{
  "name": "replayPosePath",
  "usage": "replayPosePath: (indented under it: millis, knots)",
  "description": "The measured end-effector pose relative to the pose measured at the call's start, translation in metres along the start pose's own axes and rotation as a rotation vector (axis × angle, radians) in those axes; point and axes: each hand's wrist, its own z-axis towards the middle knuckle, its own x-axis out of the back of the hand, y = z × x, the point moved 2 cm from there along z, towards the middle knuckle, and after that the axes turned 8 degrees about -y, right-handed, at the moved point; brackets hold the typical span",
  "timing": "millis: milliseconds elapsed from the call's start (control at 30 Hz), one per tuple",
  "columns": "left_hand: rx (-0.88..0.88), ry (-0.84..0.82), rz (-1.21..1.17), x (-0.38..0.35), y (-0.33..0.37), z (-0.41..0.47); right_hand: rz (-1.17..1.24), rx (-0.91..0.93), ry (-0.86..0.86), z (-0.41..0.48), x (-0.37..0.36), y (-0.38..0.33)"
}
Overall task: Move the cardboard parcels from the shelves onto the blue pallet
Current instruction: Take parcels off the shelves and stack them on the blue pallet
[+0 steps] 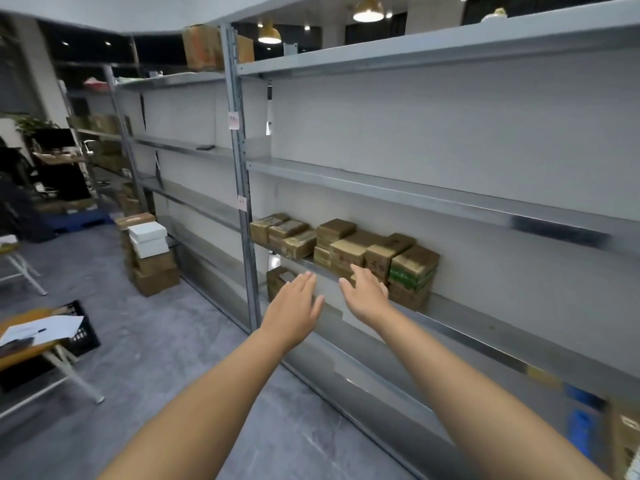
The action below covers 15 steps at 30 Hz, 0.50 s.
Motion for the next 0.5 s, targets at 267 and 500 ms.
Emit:
replayPosePath:
  millis: [267,500]
  knots:
    - [0.003,-0.012,0.029,-0.015,-0.074,0.088,-0.003,-0.01,-0.003,0.114,-0.042,-0.008]
    - [-0.029,-0.044,0.022,-0.023,-0.128,0.223,0.13,-0.05,0.019,0.251,-0.044,-0.007]
